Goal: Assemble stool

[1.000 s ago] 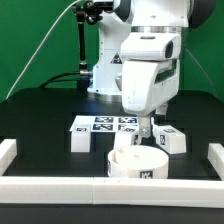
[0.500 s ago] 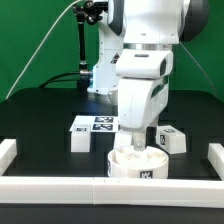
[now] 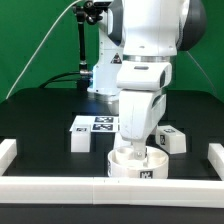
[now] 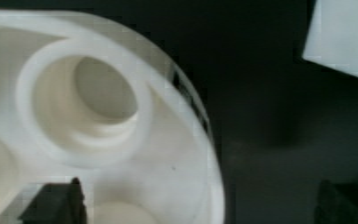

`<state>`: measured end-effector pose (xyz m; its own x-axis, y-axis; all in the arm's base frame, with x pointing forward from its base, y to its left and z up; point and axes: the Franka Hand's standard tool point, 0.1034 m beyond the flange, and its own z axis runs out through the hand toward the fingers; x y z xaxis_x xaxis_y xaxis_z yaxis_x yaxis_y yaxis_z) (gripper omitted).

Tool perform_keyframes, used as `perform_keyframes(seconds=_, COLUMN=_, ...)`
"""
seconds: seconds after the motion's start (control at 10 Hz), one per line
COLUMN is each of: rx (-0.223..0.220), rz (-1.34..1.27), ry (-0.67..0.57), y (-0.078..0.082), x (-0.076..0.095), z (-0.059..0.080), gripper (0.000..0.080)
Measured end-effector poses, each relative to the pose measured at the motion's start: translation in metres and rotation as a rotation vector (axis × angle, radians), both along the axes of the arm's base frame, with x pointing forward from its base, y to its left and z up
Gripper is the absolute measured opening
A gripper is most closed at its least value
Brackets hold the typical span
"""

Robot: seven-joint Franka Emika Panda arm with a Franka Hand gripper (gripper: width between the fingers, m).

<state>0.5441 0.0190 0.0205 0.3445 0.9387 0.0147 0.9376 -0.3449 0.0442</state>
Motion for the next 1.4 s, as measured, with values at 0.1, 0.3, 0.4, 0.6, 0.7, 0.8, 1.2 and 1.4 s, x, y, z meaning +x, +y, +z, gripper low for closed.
perform_keyframes(seconds=0.1, rx=0.0, rz=-0.006, ry=0.0, y=-0.001, x=0.0, z=0.0, gripper=0.054)
perform_keyframes(seconds=0.3, rx=0.0, rz=-0.006, ry=0.0, y=-0.001, x=0.0, z=0.0, gripper=0.0265)
perform_keyframes(seconds=0.4, rx=0.0, rz=-0.006, ry=0.0, y=-0.001, x=0.0, z=0.0, gripper=0.0265)
perform_keyframes(seconds=0.6, rx=0.0, rz=-0.006, ry=0.001, y=-0.001, x=0.0, z=0.0, gripper=0.0029)
perform_keyframes(seconds=0.7, rx=0.0, rz=-0.006, ry=0.001, y=-0.001, x=-0.001, z=0.0, gripper=0.0029)
perform_keyframes(seconds=0.8, rx=0.0, rz=-0.006, ry=0.002, y=-0.001, x=-0.001, z=-0.001, gripper=0.0027)
perform_keyframes(seconds=1.2, rx=0.0, rz=-0.004, ry=0.002, y=0.0, x=-0.001, z=-0.001, gripper=0.0027)
perform_keyframes(seconds=1.4, rx=0.01, rz=-0.002, ry=0.002, y=0.023, x=0.01, z=0.0, gripper=0.0027)
